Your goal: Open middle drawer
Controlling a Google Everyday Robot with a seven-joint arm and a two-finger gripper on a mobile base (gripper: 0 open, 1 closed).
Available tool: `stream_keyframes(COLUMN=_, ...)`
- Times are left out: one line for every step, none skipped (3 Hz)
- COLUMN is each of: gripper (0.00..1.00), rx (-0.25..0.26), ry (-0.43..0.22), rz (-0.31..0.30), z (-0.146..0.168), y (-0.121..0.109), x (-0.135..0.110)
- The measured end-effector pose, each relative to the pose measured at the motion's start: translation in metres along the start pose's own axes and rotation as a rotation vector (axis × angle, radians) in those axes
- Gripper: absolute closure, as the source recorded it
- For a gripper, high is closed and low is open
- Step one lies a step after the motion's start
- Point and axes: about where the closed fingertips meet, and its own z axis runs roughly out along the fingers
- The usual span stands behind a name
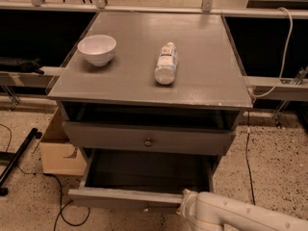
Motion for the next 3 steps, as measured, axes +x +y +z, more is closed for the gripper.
stream_keyframes(gripper=1.0, rx=-0.006, ry=-0.009, rz=0.013, z=-0.001, y=0.013, x=0.015)
stream_keyframes(gripper=1.0, rx=-0.006, ry=-0.009, rz=0.013, z=-0.005, y=0.011, x=0.013)
stream_keyframes(gripper=1.0, rx=-0.027, ry=-0.045, rz=0.037, z=-0.012, y=0.027, x=0.007)
